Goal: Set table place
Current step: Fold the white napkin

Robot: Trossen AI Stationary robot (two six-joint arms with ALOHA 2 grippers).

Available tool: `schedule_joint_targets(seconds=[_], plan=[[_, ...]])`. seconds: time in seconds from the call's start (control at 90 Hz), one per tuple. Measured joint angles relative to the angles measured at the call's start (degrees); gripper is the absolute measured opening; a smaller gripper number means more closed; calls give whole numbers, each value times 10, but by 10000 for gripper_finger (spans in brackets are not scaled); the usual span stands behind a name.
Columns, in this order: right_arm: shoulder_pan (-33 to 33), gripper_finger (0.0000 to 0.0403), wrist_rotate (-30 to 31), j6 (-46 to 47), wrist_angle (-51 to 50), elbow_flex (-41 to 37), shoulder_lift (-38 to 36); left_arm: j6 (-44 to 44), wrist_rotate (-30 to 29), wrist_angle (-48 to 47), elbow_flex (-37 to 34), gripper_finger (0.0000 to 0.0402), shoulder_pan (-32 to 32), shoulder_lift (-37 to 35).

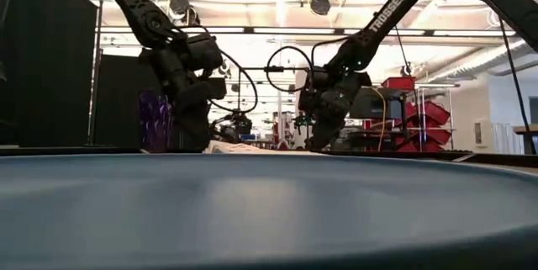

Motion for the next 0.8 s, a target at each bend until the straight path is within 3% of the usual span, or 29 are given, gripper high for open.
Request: schedule_joint_targets(seconds=[0.367, 0.8], plan=[[-1, 167, 25, 3, 47, 0, 10, 1, 10, -5, 0, 141, 0, 0], [8, 167, 31, 3, 15, 2, 9, 5, 10, -12, 0, 141, 0, 0]])
